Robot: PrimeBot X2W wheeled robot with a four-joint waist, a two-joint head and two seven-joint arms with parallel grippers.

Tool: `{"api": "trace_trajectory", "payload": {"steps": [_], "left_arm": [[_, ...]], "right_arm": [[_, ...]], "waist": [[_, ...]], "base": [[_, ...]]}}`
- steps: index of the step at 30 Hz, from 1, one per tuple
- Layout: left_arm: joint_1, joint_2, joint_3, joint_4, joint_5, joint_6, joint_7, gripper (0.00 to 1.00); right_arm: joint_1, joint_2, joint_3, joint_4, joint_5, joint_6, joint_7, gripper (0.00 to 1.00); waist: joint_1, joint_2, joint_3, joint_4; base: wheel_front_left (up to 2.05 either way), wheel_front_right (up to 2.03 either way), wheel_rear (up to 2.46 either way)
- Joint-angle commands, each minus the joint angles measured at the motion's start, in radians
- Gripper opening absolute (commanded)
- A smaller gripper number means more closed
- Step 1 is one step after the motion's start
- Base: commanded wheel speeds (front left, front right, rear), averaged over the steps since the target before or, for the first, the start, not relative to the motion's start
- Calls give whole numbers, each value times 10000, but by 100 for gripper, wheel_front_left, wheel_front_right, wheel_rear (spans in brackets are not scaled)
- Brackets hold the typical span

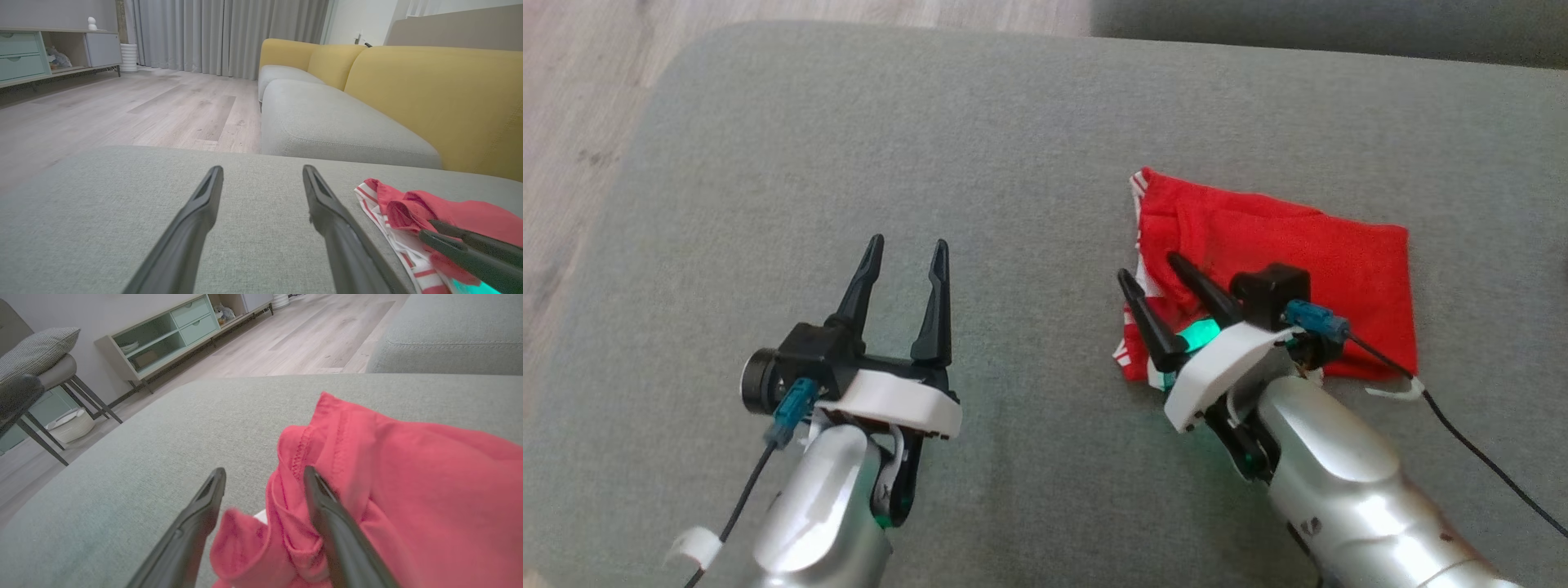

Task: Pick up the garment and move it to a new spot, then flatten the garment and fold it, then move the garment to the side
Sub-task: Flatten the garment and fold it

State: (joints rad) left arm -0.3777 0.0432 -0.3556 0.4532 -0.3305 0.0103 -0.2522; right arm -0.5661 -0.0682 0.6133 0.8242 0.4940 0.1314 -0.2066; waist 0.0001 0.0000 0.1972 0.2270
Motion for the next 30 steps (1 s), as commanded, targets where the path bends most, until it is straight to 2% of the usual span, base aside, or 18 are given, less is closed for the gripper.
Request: {"api": "trace_trajectory", "payload": {"steps": [1,6,8,13,17,21,26,30], "left_arm": [[-336,70,306,-222,28,54,-95,100],[-237,70,456,-257,87,28,-95,100],[-162,70,546,-317,102,29,-95,100],[73,70,790,-465,180,42,-95,100],[254,70,925,-583,210,69,-95,100],[423,70,1083,-673,252,78,-95,100],[692,70,1297,-785,284,71,-95,100],[999,70,1422,-912,294,77,-95,100]], "right_arm": [[-479,179,282,-464,241,-7,-215,100],[-804,179,126,-838,229,-7,-456,100],[-922,179,-247,-1017,-13,-7,-517,100],[-772,171,-2163,-1854,-1460,-7,-546,100],[-3,-41,-3725,-2769,-2727,-7,-549,100],[955,-241,-4860,-3521,-3455,-7,-550,100],[2209,-324,-5634,-4193,-4008,-7,-550,100],[3105,-133,-6013,-4691,-4235,-7,-551,100]], "waist": [[-1,0,-129,-150],[-1,0,-389,-484],[-1,0,-518,-690],[-1,0,-827,-1210],[-1,0,-988,-1527],[-1,0,-1102,-1785],[-1,0,-1214,-2033],[-1,0,-1269,-2186]], "base": [[0,0,0],[0,0,0],[0,0,0],[0,0,0],[0,0,0],[0,0,0],[0,0,0],[0,0,0]]}}
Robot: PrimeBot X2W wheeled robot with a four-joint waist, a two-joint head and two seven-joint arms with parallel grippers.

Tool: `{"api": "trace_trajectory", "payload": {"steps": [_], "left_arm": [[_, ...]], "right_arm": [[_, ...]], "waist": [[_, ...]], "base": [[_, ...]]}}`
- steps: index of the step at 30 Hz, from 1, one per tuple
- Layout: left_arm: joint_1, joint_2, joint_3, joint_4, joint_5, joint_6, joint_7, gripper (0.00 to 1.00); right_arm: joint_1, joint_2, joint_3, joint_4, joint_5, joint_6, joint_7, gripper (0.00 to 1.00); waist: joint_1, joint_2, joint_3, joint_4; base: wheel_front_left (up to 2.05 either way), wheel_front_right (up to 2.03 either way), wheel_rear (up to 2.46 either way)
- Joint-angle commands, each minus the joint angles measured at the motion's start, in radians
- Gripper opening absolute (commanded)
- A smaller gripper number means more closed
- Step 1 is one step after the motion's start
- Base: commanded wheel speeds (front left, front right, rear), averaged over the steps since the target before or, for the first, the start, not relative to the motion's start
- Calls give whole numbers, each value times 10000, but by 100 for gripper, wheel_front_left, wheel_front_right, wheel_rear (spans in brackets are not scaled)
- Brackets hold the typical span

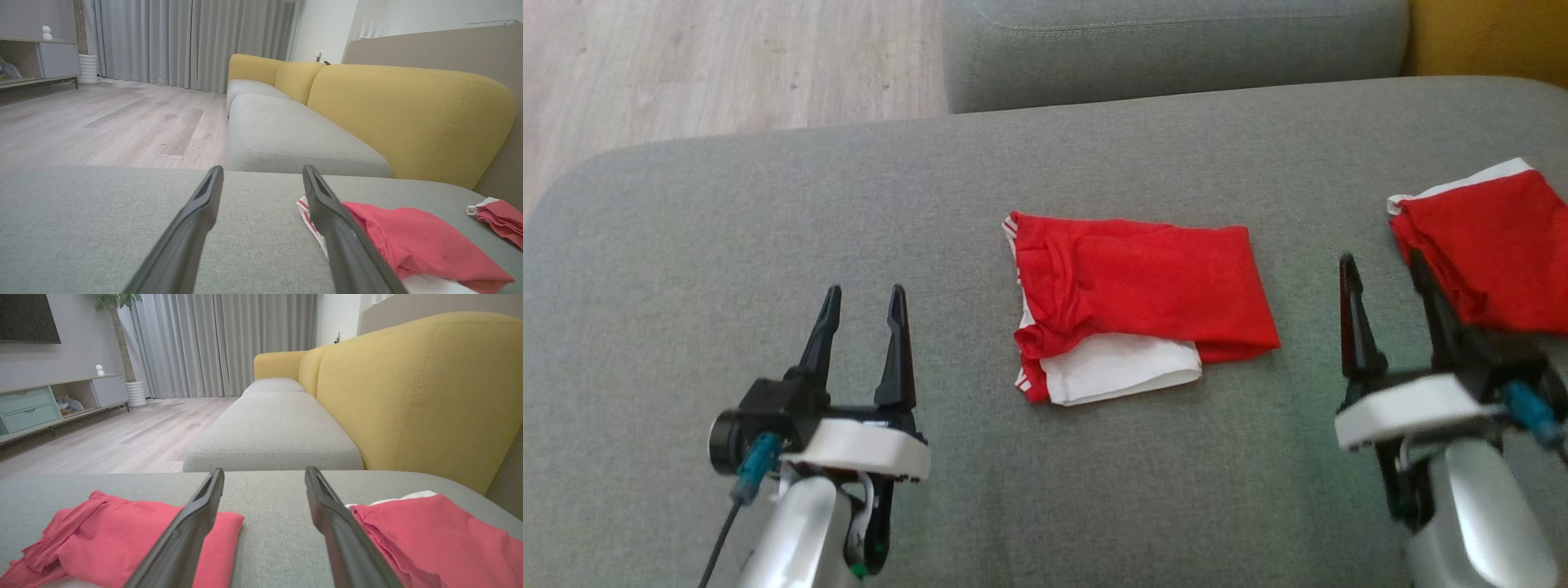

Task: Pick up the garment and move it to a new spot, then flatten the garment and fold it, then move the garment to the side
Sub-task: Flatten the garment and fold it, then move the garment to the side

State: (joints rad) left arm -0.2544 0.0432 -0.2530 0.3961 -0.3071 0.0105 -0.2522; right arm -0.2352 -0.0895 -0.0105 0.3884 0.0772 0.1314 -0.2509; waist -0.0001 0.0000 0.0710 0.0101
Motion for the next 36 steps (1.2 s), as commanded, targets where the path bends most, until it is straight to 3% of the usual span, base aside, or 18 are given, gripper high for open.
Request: {"api": "trace_trajectory", "payload": {"steps": [1,8,26,36], "left_arm": [[-160,70,414,-375,60,80,-95,100],[204,70,437,-593,7,163,-95,100],[-141,70,198,-567,-11,155,-95,100],[-733,70,-204,-519,-91,163,-95,100]], "right_arm": [[4,142,121,-433,-69,-7,-108,100],[814,372,-115,-903,-120,-7,-108,100],[546,391,-80,-695,106,-7,-108,100],[-1182,391,415,1332,648,-7,812,100]], "waist": [[1,0,-14,-43],[1,0,-3,-139],[1,0,485,263],[1,0,1372,707]], "base": [[0,0,0],[0,0,0],[0,0,0],[0,0,0]]}}
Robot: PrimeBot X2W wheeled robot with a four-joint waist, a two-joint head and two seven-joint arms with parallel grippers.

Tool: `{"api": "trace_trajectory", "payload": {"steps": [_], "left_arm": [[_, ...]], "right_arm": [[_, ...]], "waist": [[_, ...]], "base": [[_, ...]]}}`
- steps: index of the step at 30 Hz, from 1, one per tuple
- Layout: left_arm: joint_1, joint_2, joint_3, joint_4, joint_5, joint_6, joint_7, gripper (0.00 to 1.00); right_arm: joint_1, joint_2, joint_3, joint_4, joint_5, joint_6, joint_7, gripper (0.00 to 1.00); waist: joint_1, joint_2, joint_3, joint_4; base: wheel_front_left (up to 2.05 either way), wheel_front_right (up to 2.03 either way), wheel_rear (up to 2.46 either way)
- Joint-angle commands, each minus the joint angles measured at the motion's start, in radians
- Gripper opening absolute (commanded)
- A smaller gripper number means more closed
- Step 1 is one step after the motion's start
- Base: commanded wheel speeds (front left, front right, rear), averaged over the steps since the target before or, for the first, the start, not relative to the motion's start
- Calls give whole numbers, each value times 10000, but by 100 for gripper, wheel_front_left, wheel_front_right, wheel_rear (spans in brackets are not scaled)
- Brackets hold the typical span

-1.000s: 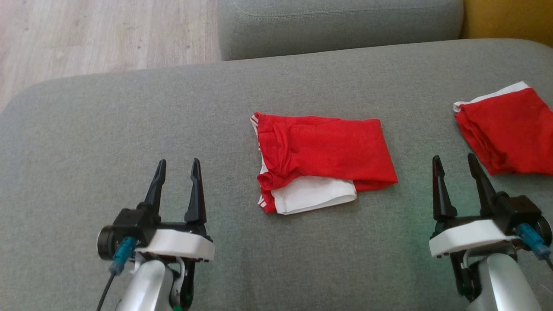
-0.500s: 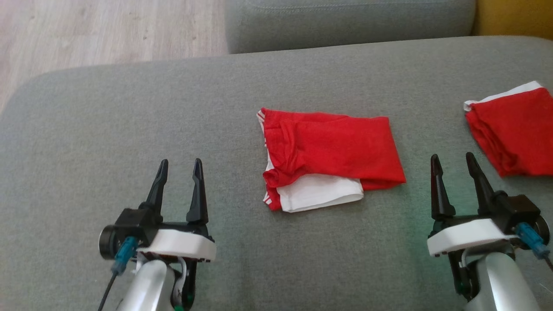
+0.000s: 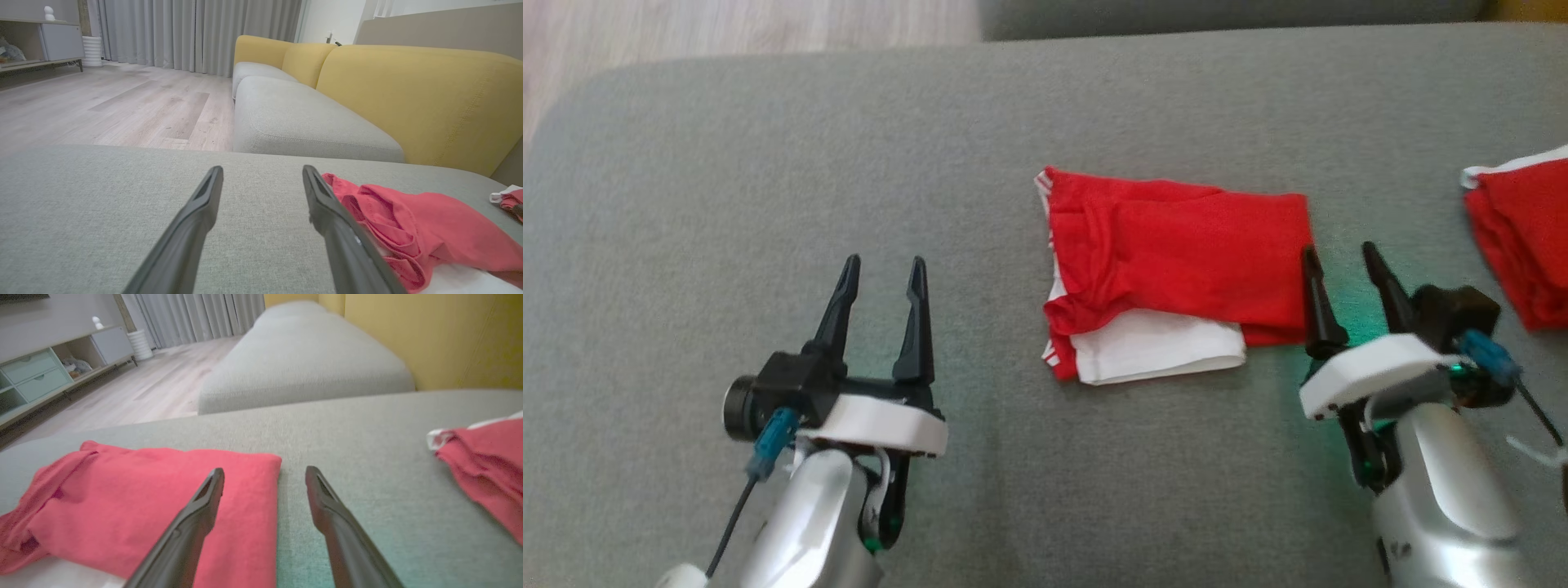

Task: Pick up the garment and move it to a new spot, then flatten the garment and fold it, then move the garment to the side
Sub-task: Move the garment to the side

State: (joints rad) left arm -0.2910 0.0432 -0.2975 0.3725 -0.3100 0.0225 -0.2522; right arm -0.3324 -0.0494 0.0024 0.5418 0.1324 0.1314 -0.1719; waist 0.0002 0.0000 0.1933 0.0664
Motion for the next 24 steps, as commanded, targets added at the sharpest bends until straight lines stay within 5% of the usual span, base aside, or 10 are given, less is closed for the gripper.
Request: {"api": "trace_trajectory", "payload": {"steps": [1,10,11,12,13,24], "left_arm": [[-421,70,182,-275,-86,52,-95,100],[-691,70,-69,-194,-153,155,-95,100],[-699,70,-67,-175,-146,154,-95,100],[-707,70,-58,-155,-140,150,-95,100],[-715,70,-44,-134,-134,146,-95,100],[-589,70,67,-34,-80,132,-95,100]], "right_arm": [[-389,-9,339,123,332,-7,176,100],[-1553,-9,528,2708,468,-7,678,100],[-1628,-9,603,2918,472,-7,703,87],[-1702,-9,680,3089,456,-7,684,36],[-1771,-9,774,3227,410,-7,625,0],[-2154,-316,1288,3456,-824,-7,-525,0]], "waist": [[-2,0,214,201],[-2,0,514,559],[-2,0,514,574],[-2,0,507,578],[-2,0,496,574],[-2,0,-111,143]], "base": [[0,0,0],[0,0,0],[0,0,0],[0,0,0],[0,0,0],[0,0,0]]}}
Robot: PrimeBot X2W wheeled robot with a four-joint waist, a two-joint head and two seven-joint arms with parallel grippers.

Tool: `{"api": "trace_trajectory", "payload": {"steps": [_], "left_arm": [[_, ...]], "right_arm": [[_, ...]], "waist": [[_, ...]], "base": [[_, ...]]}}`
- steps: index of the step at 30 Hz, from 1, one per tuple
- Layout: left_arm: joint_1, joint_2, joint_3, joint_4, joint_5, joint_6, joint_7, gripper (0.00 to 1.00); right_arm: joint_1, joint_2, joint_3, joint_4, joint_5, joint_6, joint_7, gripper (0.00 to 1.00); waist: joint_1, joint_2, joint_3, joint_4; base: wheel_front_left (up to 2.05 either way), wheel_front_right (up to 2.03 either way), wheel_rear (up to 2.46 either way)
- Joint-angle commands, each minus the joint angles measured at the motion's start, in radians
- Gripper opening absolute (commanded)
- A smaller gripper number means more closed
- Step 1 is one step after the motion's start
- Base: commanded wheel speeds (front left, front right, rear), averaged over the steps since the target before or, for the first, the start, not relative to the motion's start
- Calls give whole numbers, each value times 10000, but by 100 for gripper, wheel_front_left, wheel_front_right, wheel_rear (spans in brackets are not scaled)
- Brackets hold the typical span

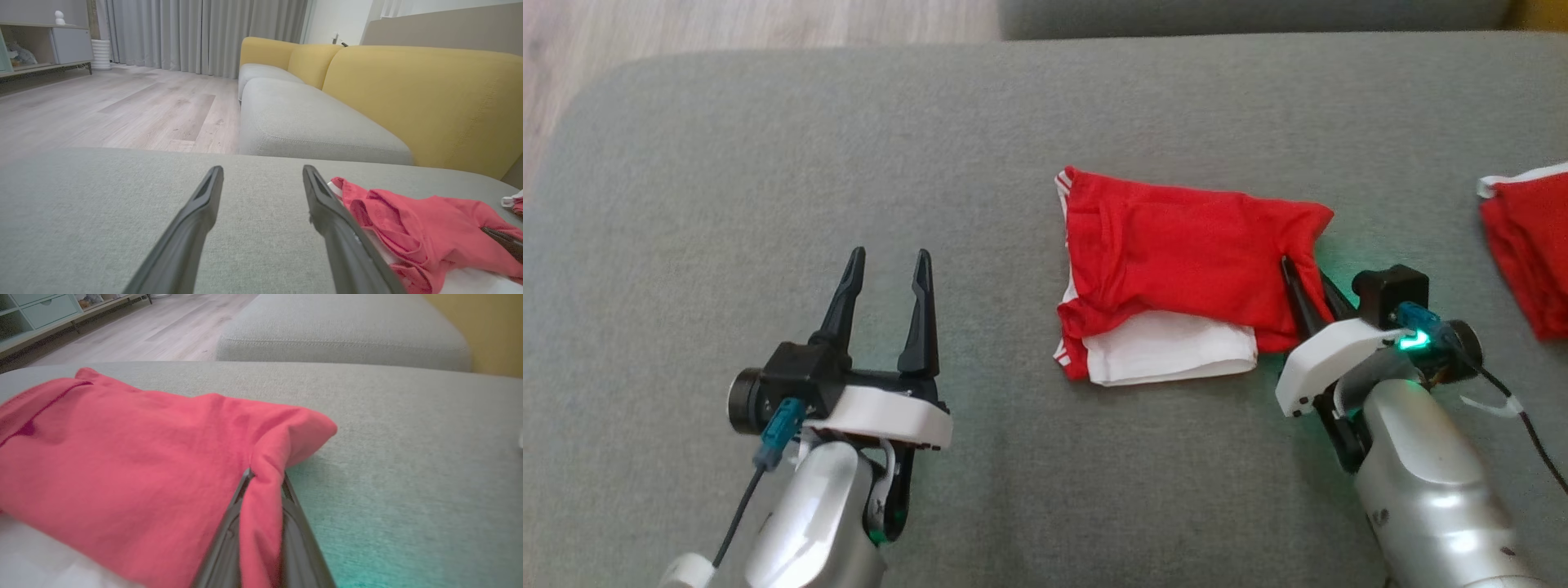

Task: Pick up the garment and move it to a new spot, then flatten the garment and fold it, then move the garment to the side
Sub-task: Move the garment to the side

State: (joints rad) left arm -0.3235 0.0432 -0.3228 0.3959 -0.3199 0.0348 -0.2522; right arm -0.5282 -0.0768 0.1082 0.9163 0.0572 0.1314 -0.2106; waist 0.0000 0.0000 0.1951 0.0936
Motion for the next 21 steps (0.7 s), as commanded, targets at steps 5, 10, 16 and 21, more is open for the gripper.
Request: {"api": "trace_trajectory", "payload": {"steps": [5,10,16,21], "left_arm": [[-159,70,339,-258,35,0,-95,100],[6,70,478,-246,100,-20,-95,100],[61,70,566,-281,210,-85,-95,100],[-109,70,552,-402,279,-101,-95,100]], "right_arm": [[-93,-444,553,-602,-418,-7,-257,0],[-34,-1262,1208,-1140,-607,-7,-109,0],[-218,-3003,1798,-1910,-444,-7,481,0],[-340,-4551,2033,-2456,-288,-7,1006,0]], "waist": [[0,0,-400,-368],[0,0,-627,-692],[0,0,-538,-947],[0,0,-75,-1007]], "base": [[0,0,0],[0,0,0],[0,0,0],[0,0,0]]}}
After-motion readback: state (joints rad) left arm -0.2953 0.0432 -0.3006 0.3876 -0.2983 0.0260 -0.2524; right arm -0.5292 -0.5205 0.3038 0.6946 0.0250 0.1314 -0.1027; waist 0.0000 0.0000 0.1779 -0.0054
